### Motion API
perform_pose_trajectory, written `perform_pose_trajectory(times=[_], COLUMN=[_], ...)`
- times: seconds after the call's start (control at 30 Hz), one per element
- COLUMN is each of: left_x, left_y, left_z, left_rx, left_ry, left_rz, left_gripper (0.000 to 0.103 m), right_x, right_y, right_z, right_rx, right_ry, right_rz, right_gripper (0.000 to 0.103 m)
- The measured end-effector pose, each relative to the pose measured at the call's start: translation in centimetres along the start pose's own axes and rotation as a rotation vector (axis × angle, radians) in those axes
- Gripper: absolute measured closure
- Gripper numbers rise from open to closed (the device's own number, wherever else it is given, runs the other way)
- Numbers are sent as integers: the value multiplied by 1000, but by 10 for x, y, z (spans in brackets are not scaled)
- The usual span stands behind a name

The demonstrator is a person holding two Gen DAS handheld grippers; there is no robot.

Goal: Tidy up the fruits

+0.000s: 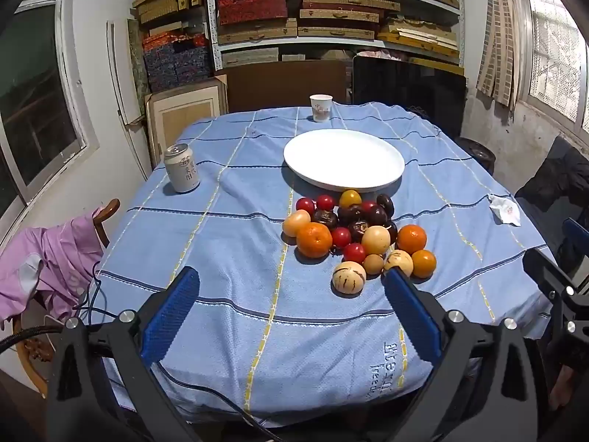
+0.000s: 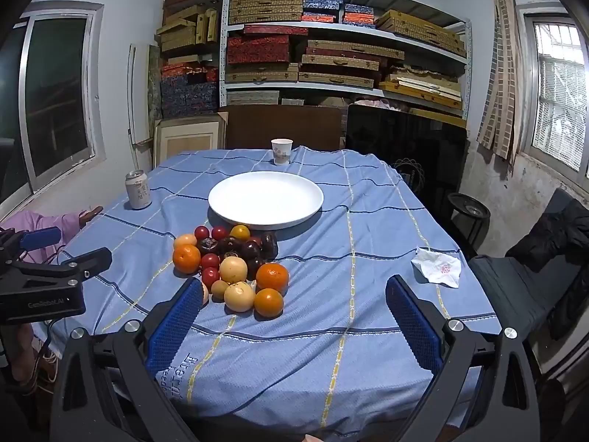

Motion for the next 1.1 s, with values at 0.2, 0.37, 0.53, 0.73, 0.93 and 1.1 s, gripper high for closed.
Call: perform_pose_trajectory(times=[0.2,0.37,0.53,0.73,0.93,1.1], left_x=[-2,-5,-5,-5,-6,-6], left_y=[2,-4,-3,-3,-4,-7], left_z=[2,-4,-4,-5,-8,-7], left_rx=[14,6,6,7,7,8], left_ry=[5,8,9,9,10,9], left_rz=[-11,-9,-11,-9,-9,-7], left_gripper=[4,4,4,4,4,4], right_x=[2,-1,4,5,6,9], right_y=[1,4,4,5,6,10], right_z=[1,0,2,3,4,6], right_rx=[17,23,26,31,37,50], right_ry=[-11,-12,-18,-21,-25,-29], right_rz=[-3,5,10,19,21,29], right_gripper=[4,4,4,4,4,4])
Point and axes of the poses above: each gripper's, at about its wrist camera, not at the fingertips, and x roughly the way its jaws point, y to its right, z to its underside, the point moved 9 cm from there along x, roughly the way its jaws point
